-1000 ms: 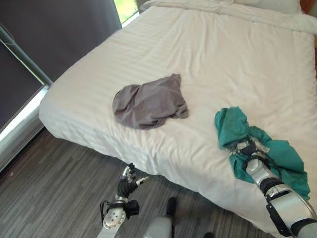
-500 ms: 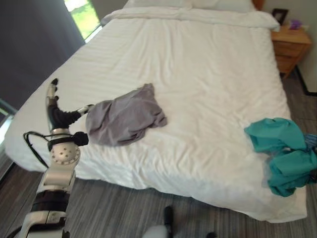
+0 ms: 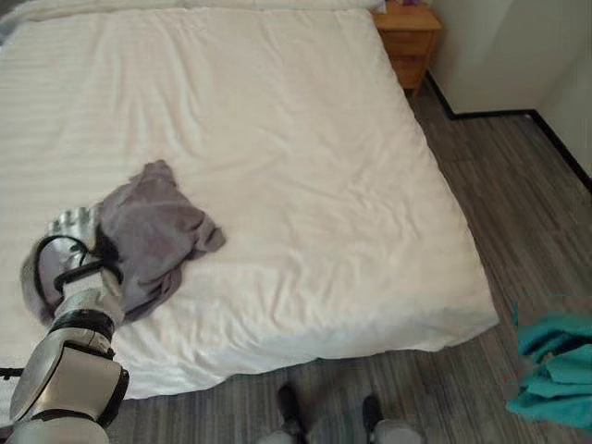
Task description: Pick up bed clothes into laundry basket.
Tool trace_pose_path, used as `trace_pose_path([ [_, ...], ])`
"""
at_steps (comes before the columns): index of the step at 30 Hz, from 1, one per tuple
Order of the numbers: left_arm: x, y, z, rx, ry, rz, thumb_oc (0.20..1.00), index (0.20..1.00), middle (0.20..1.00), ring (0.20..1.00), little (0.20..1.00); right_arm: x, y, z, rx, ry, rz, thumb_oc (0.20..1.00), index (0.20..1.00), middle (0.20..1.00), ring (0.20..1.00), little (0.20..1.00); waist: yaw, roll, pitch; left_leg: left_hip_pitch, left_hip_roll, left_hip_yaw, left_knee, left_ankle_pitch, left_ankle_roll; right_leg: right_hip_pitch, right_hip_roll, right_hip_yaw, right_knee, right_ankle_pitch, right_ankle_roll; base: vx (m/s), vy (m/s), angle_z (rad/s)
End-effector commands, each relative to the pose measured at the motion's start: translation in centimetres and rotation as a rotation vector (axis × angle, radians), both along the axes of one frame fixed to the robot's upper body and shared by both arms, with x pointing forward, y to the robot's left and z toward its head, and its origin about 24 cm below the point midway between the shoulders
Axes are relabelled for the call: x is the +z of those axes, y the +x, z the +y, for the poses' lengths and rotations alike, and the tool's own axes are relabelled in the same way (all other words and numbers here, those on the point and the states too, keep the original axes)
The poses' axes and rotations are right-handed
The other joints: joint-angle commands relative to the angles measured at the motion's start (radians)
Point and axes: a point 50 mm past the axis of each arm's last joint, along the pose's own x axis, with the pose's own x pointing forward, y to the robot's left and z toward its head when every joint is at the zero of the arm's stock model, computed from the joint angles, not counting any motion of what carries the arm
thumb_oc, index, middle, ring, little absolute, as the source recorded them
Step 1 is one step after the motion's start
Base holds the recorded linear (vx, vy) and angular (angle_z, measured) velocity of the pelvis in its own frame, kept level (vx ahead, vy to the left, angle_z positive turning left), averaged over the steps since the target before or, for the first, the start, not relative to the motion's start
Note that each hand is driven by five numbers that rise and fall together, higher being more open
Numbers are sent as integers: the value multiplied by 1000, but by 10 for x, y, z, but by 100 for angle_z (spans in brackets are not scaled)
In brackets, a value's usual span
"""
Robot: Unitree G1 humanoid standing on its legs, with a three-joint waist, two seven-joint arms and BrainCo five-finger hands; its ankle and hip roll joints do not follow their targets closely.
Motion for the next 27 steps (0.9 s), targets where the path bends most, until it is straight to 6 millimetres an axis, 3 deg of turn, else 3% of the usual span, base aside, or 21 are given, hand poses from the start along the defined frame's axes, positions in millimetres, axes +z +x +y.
trace_pose_path([
  [1, -6, -18, 16, 99, 18, 90, 1000, 1000, 1000, 1000, 1000, 20, 18, -6, -18, -30, -147, 200, 200, 200, 200, 200, 48, -19, 49, 82, 71, 55, 7, -91, -97, -64, -123, -65, -16, 213, 130, -65, 56, -22],
  [3, -32, -32, 15, 131, -57, 191, 1000, 1000, 1000, 1000, 1000, 17, 22, -4, -11, -11, -134, 200, 200, 200, 200, 200, 46, -24, 64, 73, 73, 65, 7, -87, -97, -83, -125, -67, -16, 218, 130, -52, 59, -20],
  [4, -33, -32, 15, 132, -59, 191, 1000, 1000, 1000, 1000, 1000, 17, 22, -4, -9, -12, -134, 200, 200, 200, 200, 200, 45, -23, 63, 73, 73, 66, 7, -87, -97, -84, -124, -66, -16, 218, 130, -41, 57, -24],
  [5, -69, -51, 8, 153, -155, 327, 357, 357, 357, 357, 357, 12, 27, 1, 11, 13, -120, 200, 200, 200, 200, 200, 41, -25, 74, 67, 78, 78, 7, -87, -97, -99, -124, -65, -16, 224, 130, -39, 43, -22],
  [6, -87, -74, 11, 146, -181, 377, 200, 200, 200, 200, 200, 5, 21, 3, 8, 35, -99, 200, 200, 200, 200, 200, 55, -21, 84, 67, 84, 91, 7, -93, -97, -106, -127, -73, -17, 232, 130, -41, 70, -42],
  [7, -117, -100, 2, 130, -214, 445, 200, 200, 200, 200, 200, -3, 20, 11, 41, 48, -83, 200, 200, 200, 200, 200, 75, -19, 95, 73, 81, 96, 7, -96, -94, -99, -134, -81, -17, 232, 130, -34, 43, -31],
  [10, -130, -113, -5, 125, -238, 411, 200, 200, 200, 200, 200, -7, 16, 15, 44, 62, -96, 200, 200, 200, 200, 200, 93, -17, 104, 82, 67, 90, 7, -95, -91, -88, -147, -89, -17, 230, 130, -10, 37, -18],
  [12, -92, -62, -2, 120, -237, 289, 200, 200, 200, 200, 200, 2, 33, 20, 109, 69, -132, 200, 200, 200, 200, 200, 63, -13, 93, 115, 58, 88, 7, -110, -92, -64, -154, -87, -14, 226, 130, 65, 72, -1],
  [13, -56, -41, 9, 102, -194, 224, 200, 200, 200, 200, 200, 14, 38, 16, 138, 44, -145, 200, 200, 200, 200, 200, 49, -8, 81, 128, 56, 94, 7, -114, -93, -59, -155, -86, -12, 224, 130, 47, 52, 25],
  [14, -55, -39, 8, 99, -192, 223, 200, 200, 200, 200, 200, 14, 37, 16, 135, 47, -147, 200, 200, 200, 200, 200, 52, -9, 84, 129, 56, 94, 7, -114, -93, -57, -155, -86, -11, 224, 130, 50, 49, 21],
  [15, -22, -25, 16, 69, -142, 150, 200, 200, 200, 200, 200, 23, 39, 13, 153, 8, -143, 200, 200, 200, 200, 200, 41, -1, 73, 140, 52, 98, 7, -119, -91, -50, -157, -88, -8, 221, 130, 37, 48, 4],
  [16, 38, -10, 29, 19, -59, -28, 200, 200, 200, 200, 200, 35, 39, 13, 185, -43, -152, 200, 200, 200, 200, 200, 35, 19, 60, 160, 45, 99, 7, -123, -92, -30, -161, -96, -4, 217, 130, 49, 60, -13],
  [18, 90, -2, 28, -67, 10, -228, 200, 200, 200, 200, 200, 35, 35, 19, 210, -53, -169, 200, 200, 200, 200, 200, 33, 37, 50, 172, 41, 90, 7, -121, -93, -10, -160, -104, -6, 211, 130, 15, 18, -7],
  [20, 144, 6, 5, -230, 93, -495, 200, 200, 200, 200, 200, 24, 28, 30, 221, -39, -174, 200, 200, 200, 200, 200, 54, 48, 53, 187, 47, 91, 7, -120, -92, 3, -157, -133, 4, 217, 130, -4, -28, 8],
  [21, 144, 4, 6, -226, 93, -495, 200, 200, 200, 200, 200, 24, 29, 31, 224, -40, -174, 200, 200, 200, 200, 200, 53, 47, 53, 185, 46, 93, 7, -114, -92, 0, -158, -131, 4, 221, 130, -100, -58, 16],
  [22, 176, 1, -16, -349, 130, -676, 200, 200, 200, 200, 200, 16, 27, 38, 226, -26, -168, 200, 200, 200, 200, 200, 89, 61, 60, 194, 59, 121, 7, -113, -88, -2, -172, -222, 57, 208, 130, -150, -66, 10],
  [23, 189, 3, -40, -445, 155, -792, 200, 200, 200, 200, 200, 10, 30, 47, 239, -13, -168, 200, 200, 200, 200, 200, 111, 66, 62, 196, 71, 143, 7, -107, -85, -5, -189, -292, 101, 194, 130, -134, -65, -11],
  [24, 188, 1, -40, -440, 154, -791, 200, 200, 200, 200, 200, 11, 30, 47, 241, -16, -166, 200, 200, 200, 200, 200, 109, 68, 64, 199, 71, 143, 7, -107, -86, -6, -189, -291, 107, 190, 130, -193, -43, -71],
  [25, 188, 1, -89, -633, 133, -926, 200, 200, 200, 200, 200, 9, 40, 62, 277, -9, -189, 200, 200, 200, 200, 200, 141, 78, 60, 208, 101, 189, 7, -91, -77, 3, -203, -387, 197, 125, 121, -134, -20, -68],
  [27, 186, -3, -87, -625, 130, -924, 200, 200, 200, 200, 200, 10, 40, 62, 282, -14, -186, 200, 200, 200, 200, 200, 139, 81, 60, 211, 101, 193, 7, -92, -78, -1, -205, -381, 205, 121, 120, -103, -41, -65],
])
